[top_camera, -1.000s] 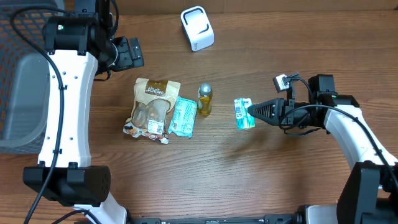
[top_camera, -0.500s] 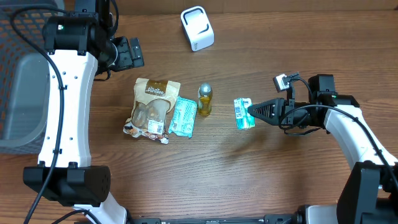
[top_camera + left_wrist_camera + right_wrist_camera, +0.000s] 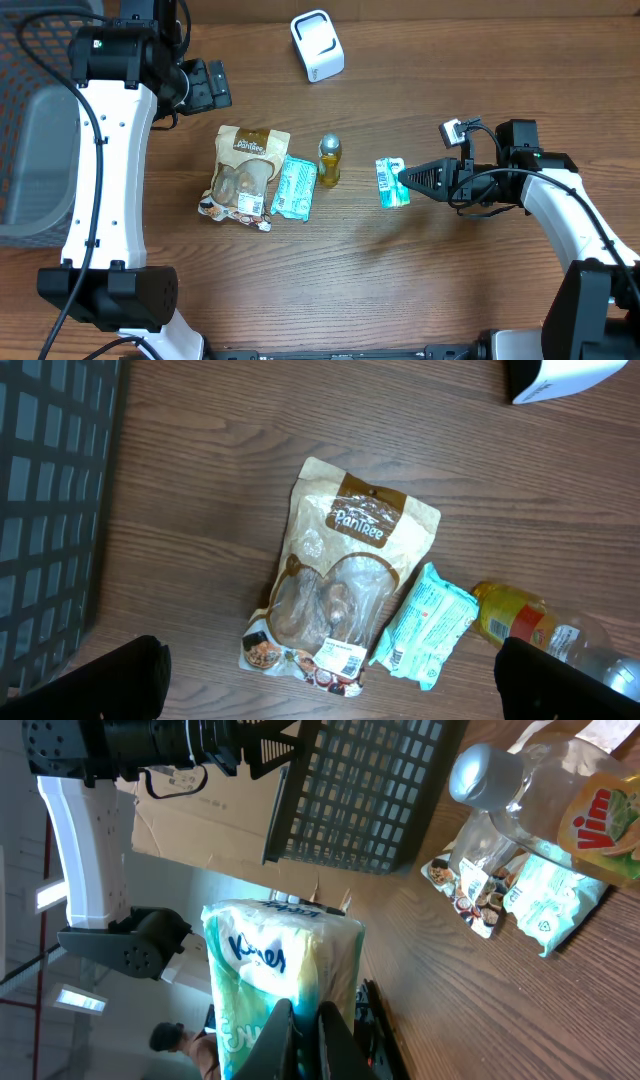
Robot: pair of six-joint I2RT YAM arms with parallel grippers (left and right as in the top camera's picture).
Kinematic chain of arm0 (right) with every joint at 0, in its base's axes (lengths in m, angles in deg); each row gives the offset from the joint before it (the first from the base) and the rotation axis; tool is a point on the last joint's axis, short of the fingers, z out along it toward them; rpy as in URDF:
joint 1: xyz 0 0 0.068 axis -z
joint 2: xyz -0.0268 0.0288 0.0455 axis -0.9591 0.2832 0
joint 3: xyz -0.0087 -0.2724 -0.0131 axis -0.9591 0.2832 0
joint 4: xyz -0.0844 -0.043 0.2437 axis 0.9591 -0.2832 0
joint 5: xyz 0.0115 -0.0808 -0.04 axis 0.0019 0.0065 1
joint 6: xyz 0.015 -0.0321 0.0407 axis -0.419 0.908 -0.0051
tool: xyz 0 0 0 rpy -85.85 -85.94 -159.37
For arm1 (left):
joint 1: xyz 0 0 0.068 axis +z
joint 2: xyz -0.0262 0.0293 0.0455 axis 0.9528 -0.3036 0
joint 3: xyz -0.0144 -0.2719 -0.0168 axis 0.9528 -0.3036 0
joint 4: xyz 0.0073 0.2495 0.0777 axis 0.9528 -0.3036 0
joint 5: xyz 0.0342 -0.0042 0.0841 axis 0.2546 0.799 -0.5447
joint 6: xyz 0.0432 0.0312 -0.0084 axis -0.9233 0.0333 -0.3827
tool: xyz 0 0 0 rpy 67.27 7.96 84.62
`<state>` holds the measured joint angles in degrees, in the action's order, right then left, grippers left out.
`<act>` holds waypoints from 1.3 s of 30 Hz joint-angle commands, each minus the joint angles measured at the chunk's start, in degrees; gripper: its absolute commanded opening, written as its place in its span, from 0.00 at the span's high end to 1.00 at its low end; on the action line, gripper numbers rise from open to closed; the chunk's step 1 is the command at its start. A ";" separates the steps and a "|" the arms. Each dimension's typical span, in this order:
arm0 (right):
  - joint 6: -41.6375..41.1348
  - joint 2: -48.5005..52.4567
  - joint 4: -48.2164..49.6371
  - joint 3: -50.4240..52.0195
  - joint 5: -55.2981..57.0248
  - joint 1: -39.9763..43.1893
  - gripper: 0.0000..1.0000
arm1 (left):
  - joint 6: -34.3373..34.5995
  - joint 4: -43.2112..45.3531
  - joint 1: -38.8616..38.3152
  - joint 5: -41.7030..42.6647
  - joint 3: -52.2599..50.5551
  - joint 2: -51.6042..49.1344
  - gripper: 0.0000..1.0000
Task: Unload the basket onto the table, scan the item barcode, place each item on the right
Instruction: 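Lift the Kleenex pack and rotate it with the right gripper, then carry the Kleenex pack up and left toward the white scanner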
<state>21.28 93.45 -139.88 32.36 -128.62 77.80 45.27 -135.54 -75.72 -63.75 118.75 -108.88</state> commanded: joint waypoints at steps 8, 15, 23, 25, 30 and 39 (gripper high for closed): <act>1.09 -0.59 0.11 -0.20 -0.74 -0.04 0.96 | -0.63 0.22 -0.39 0.31 0.85 -0.09 0.00; 1.09 -0.59 0.13 -0.20 -0.74 -0.07 0.96 | -0.63 0.22 -0.37 0.31 0.85 -0.09 0.00; 0.92 -0.59 0.11 -0.20 -0.04 -0.04 0.96 | -0.63 0.22 -0.37 0.31 0.85 -0.09 0.01; 0.83 -0.59 0.07 -0.20 1.60 -0.07 0.96 | -0.63 0.24 -0.37 0.31 0.85 -0.09 0.00; 0.83 -0.59 -0.74 -0.20 7.63 -0.07 0.96 | -0.63 0.24 -0.37 0.31 0.85 -0.09 0.01; -17.55 -0.59 0.37 -0.20 45.33 -0.50 0.96 | -0.63 0.24 -0.37 0.31 0.85 -0.09 0.01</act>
<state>13.13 93.45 -140.30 32.36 -103.22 77.65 45.27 -135.52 -75.72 -63.75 118.75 -108.88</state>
